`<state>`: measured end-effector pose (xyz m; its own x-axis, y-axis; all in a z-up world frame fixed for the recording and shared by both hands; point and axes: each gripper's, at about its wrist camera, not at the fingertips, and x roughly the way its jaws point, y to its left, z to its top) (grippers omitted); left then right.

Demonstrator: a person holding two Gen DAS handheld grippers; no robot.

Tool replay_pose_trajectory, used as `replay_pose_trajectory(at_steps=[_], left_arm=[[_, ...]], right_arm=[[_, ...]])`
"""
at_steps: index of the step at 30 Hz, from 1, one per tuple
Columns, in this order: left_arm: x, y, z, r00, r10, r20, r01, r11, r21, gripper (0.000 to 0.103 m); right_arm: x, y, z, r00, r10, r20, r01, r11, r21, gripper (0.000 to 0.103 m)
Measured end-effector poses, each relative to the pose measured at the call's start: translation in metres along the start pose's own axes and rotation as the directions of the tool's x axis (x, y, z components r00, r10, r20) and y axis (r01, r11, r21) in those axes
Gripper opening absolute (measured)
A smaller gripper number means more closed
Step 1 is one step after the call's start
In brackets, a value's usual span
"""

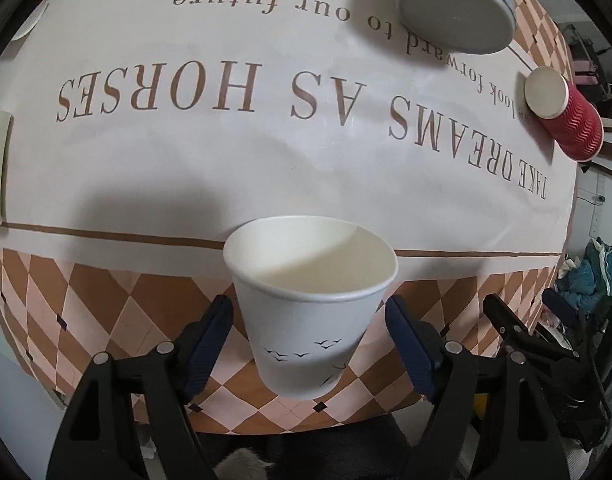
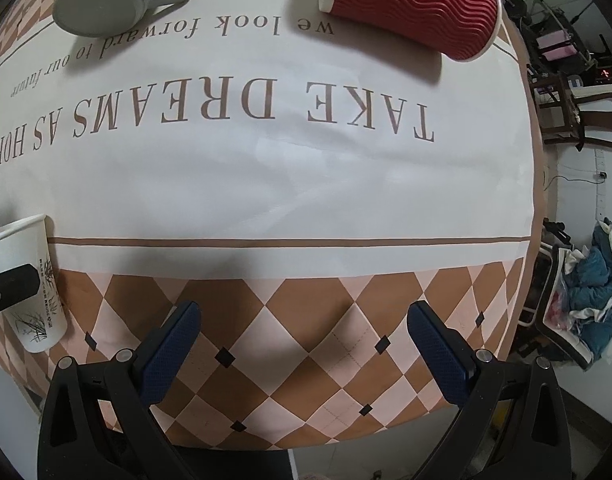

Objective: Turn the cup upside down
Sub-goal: 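Lift the white paper cup with the left tool toward the right tool, then close the right tool on the white cup while the left tool releases it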

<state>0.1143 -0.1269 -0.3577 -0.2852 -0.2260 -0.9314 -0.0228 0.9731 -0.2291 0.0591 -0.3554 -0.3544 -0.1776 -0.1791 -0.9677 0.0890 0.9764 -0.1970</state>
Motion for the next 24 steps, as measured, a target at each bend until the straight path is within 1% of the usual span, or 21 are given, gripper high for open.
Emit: replay_pose_trajectory(at_steps=[2, 3, 4, 6, 7, 8, 10, 12, 14, 15, 16, 17, 18, 19, 20, 21, 22, 23, 24], left_arm=[[-0.002, 0.0, -0.002, 1.0, -0.002, 0.006, 0.002, 1.0, 0.012, 0.09], [-0.004, 0.0, -0.003, 1.0, -0.004, 0.017, 0.004, 1.0, 0.015, 0.093], [-0.004, -0.003, -0.004, 1.0, 0.0, 0.028, -0.001, 1.0, 0.017, 0.095], [-0.019, 0.001, -0.01, 0.997, 0.019, 0.073, -0.02, 1.0, 0.023, 0.096], [-0.029, 0.002, -0.014, 0.994, 0.023, 0.103, -0.026, 0.999, 0.029, 0.098], [-0.036, 0.003, -0.017, 0.992, 0.02, 0.126, -0.025, 0.999, 0.033, 0.101], [-0.058, 0.006, -0.028, 0.978, 0.04, 0.203, -0.048, 0.998, 0.035, 0.101], [-0.085, 0.014, -0.045, 0.944, 0.09, 0.316, -0.103, 0.994, 0.025, 0.102], [-0.104, 0.024, -0.06, 0.901, 0.176, 0.397, -0.188, 0.982, -0.008, 0.102], [-0.108, 0.027, -0.067, 0.877, 0.216, 0.429, -0.226, 0.974, -0.027, 0.102], [-0.112, 0.034, -0.077, 0.846, 0.269, 0.46, -0.276, 0.96, -0.053, 0.102], [-0.113, 0.041, -0.082, 0.828, 0.302, 0.472, -0.305, 0.95, -0.072, 0.102], [-0.11, 0.051, -0.088, 0.808, 0.34, 0.482, -0.334, 0.937, -0.102, 0.102], [-0.108, 0.059, -0.091, 0.801, 0.354, 0.483, -0.342, 0.932, -0.116, 0.102], [-0.101, 0.069, -0.093, 0.799, 0.37, 0.474, -0.353, 0.927, -0.129, 0.102], [-0.09, 0.08, -0.093, 0.805, 0.39, 0.446, -0.365, 0.92, -0.146, 0.102], [-0.079, 0.093, -0.094, 0.818, 0.401, 0.413, -0.365, 0.916, -0.165, 0.102], [-0.069, 0.101, -0.094, 0.829, 0.398, 0.392, -0.356, 0.917, -0.177, 0.102], [-0.055, 0.11, -0.095, 0.844, 0.394, 0.363, -0.344, 0.918, -0.196, 0.102]], right_arm=[[-0.002, -0.002, -0.002, 1.0, -0.006, 0.001, 0.006, 1.0, 0.014, 0.103], [-0.005, -0.001, -0.002, 1.0, -0.001, 0.003, 0.001, 1.0, 0.022, 0.103], [-0.01, 0.002, -0.001, 1.0, 0.003, 0.008, -0.004, 1.0, 0.03, 0.103], [-0.018, -0.001, -0.005, 0.999, 0.016, 0.029, -0.017, 0.999, 0.041, 0.103], [-0.023, -0.003, -0.007, 0.998, 0.029, 0.047, -0.032, 0.999, 0.045, 0.103], [-0.031, -0.004, -0.01, 0.996, 0.05, 0.077, -0.054, 0.998, 0.045, 0.103], [-0.046, -0.006, -0.015, 0.985, 0.094, 0.142, -0.098, 0.995, 0.022, 0.103], [-0.067, 0.0, -0.02, 0.967, 0.126, 0.222, -0.118, 0.992, -0.051, 0.103], [-0.086, 0.011, -0.024, 0.946, 0.152, 0.287, -0.113, 0.982, -0.148, 0.103], [-0.097, 0.021, -0.026, 0.935, 0.153, 0.319, -0.085, 0.972, -0.219, 0.103], [-0.105, 0.031, -0.028, 0.929, 0.144, 0.342, -0.048, 0.961, -0.273, 0.103], [-0.113, 0.045, -0.031, 0.921, 0.124, 0.368, 0.013, 0.938, -0.347, 0.103], [-0.119, 0.061, -0.034, 0.915, 0.098, 0.392, 0.085, 0.901, -0.425, 0.103], [-0.122, 0.075, -0.037, 0.91, 0.08, 0.408, 0.142, 0.863, -0.485, 0.103], [-0.123, 0.094, -0.043, 0.899, 0.049, 0.435, 0.228, 0.796, -0.561, 0.101], [-0.123, 0.109, -0.046, 0.892, 0.028, 0.451, 0.283, 0.743, -0.606, 0.095], [-0.119, 0.128, -0.054, 0.883, 0.008, 0.468, 0.355, 0.642, -0.68, 0.091], [-0.116, 0.145, -0.06, 0.874, -0.014, 0.486, 0.414, 0.547, -0.728, 0.082], [-0.108, 0.16, -0.068, 0.853, -0.039, 0.52, 0.485, 0.425, -0.764, 0.077]])
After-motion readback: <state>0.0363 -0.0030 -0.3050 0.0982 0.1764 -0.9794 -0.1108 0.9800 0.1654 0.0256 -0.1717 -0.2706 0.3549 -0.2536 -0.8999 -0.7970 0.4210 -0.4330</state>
